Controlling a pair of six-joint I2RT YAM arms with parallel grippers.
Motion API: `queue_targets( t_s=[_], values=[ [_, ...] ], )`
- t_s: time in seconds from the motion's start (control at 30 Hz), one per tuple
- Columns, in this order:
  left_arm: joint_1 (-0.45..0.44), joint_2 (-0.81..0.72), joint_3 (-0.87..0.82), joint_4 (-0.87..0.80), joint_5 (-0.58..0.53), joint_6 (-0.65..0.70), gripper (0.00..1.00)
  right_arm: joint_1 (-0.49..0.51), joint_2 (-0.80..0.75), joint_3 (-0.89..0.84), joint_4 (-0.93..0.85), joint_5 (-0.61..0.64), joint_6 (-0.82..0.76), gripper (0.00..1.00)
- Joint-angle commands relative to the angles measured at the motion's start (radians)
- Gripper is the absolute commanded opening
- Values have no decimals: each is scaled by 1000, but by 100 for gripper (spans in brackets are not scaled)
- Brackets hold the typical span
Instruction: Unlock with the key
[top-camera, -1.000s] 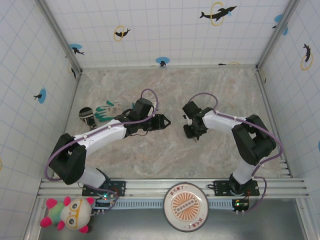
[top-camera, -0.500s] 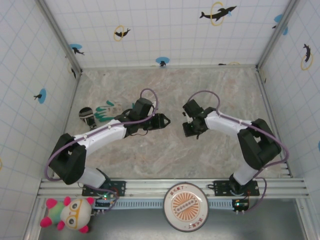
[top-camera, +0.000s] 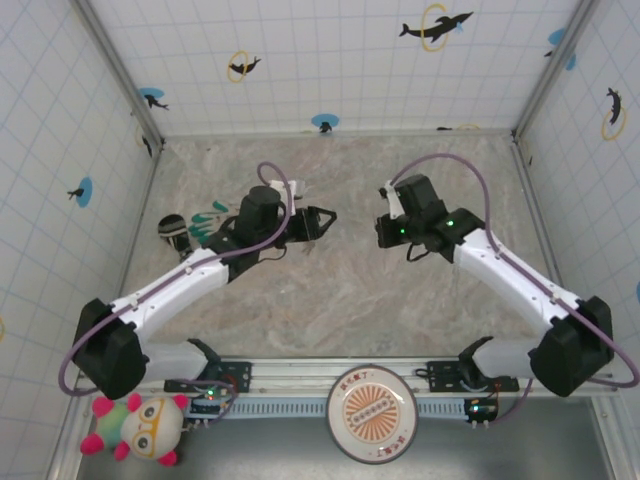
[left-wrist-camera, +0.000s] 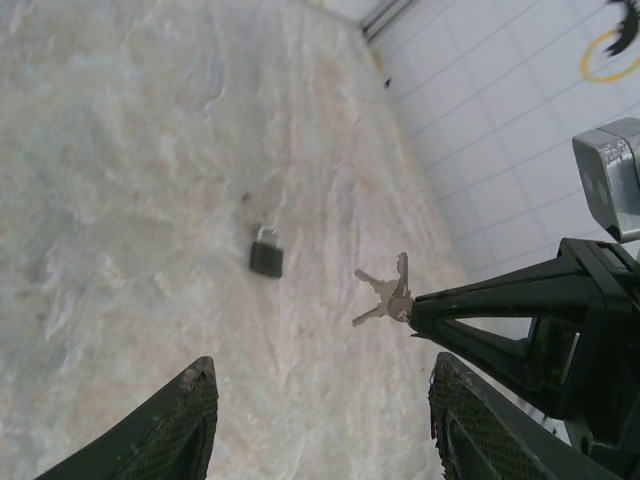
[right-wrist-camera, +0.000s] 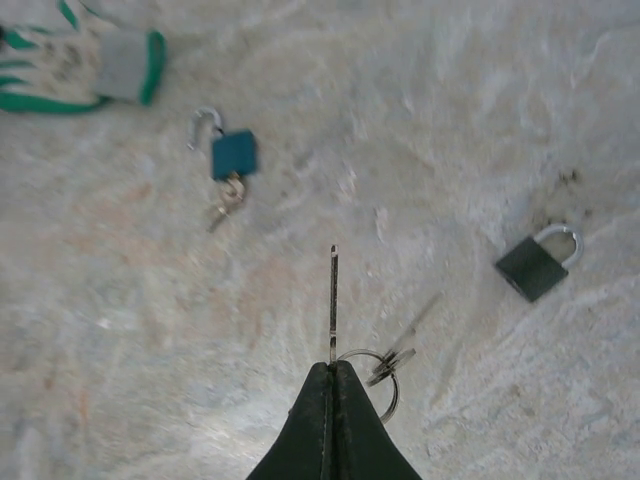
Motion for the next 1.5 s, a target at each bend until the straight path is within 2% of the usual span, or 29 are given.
queue_targets(
  t_s=[0.0,0.17,0.37,0.6,0.77,1.03,1.37,1.47],
  values=[
    [16,-34,-4,89,67,29,56,-16,-59,15,43,-85,-11,0],
    [22,-42,-6,171,171,11,50,-24,-121,-20,126,-152,19,0],
    [15,32,40,173,249,-24,49,-22,-149,-57,215,-211,53,0],
    [-24,57,63,214,279,-9,56,-5,-136,-84,291,-333,78,0],
    [-24,61,63,235,302,-15,56,-4,-129,-104,351,-413,111,0],
    [-24,73,70,235,294,-20,40,-3,-98,-112,373,-489,124,0],
    [-24,84,79,204,286,-16,1,-9,-100,-129,374,-517,131,0],
    [-24,83,78,200,281,-16,0,-15,-103,-141,406,-516,138,0]
  ],
)
